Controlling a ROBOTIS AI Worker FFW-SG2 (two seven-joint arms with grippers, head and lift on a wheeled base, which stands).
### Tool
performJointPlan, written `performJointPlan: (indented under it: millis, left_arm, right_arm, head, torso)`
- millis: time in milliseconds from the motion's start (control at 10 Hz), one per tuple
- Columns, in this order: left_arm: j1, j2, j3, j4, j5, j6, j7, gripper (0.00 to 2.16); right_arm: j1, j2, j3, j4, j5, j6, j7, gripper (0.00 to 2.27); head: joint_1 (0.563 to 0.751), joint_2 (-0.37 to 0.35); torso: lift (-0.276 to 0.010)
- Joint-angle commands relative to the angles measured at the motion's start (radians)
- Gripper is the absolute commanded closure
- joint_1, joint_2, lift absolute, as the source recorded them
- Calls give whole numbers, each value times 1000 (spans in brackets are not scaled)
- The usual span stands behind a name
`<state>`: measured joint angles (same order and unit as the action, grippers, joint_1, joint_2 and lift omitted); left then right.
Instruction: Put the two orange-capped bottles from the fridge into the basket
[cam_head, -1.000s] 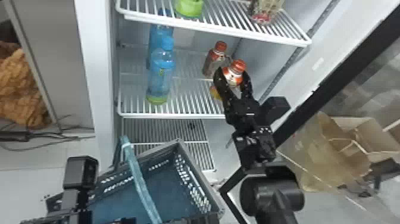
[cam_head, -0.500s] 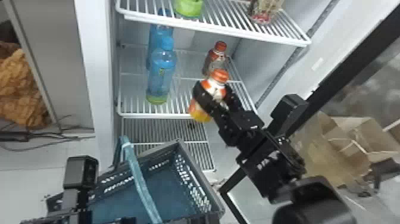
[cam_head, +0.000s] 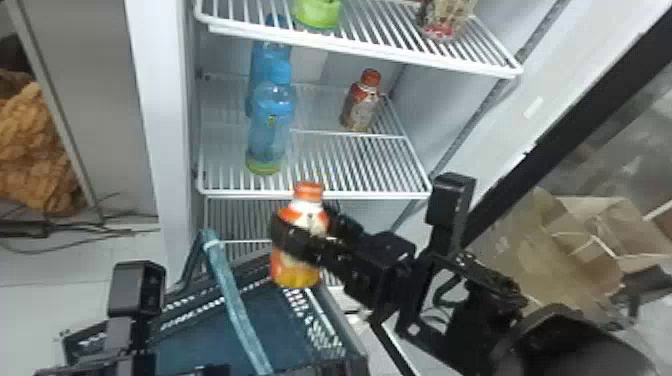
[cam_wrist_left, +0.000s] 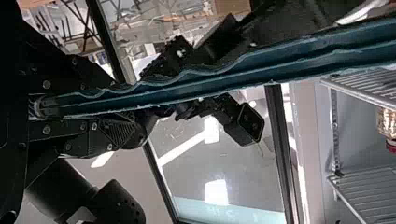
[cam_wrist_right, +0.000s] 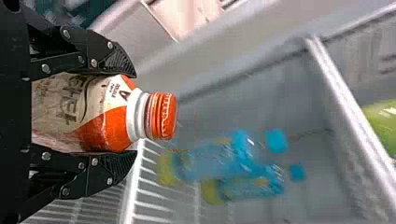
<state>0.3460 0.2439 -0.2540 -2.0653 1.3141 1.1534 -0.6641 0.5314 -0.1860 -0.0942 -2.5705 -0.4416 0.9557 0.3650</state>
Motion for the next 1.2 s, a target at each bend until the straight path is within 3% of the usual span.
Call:
performJointPlan:
  millis: [0, 300, 800, 900, 1100]
  left_arm:
    - [0, 0, -1, 0, 0, 0, 0, 1168]
    - [0, 0, 1, 0, 0, 0, 0, 1168]
    - [-2, 0, 1, 0, 2, 0, 0, 1168]
    - [-2, 0, 1, 0, 0, 0, 0, 1168]
    - [-2, 2, 1, 0, 0, 0, 0, 1168]
  right_arm:
    - [11, -10, 8, -86, -21, 136, 6, 664]
    - [38, -13, -7, -202, -27, 286, 5, 664]
    - [28, -13, -15, -209, -49, 348, -1, 271]
    - [26, -13, -21, -209, -43, 338, -1, 262]
    - [26, 3, -45, -143, -9, 122, -14, 262]
  head:
    - [695, -350]
    - [695, -350]
    - [695, -350]
    - [695, -350]
    - [695, -350]
  torso:
    - [-235]
    - [-235]
    - [-235]
    - [-235]
    - [-235]
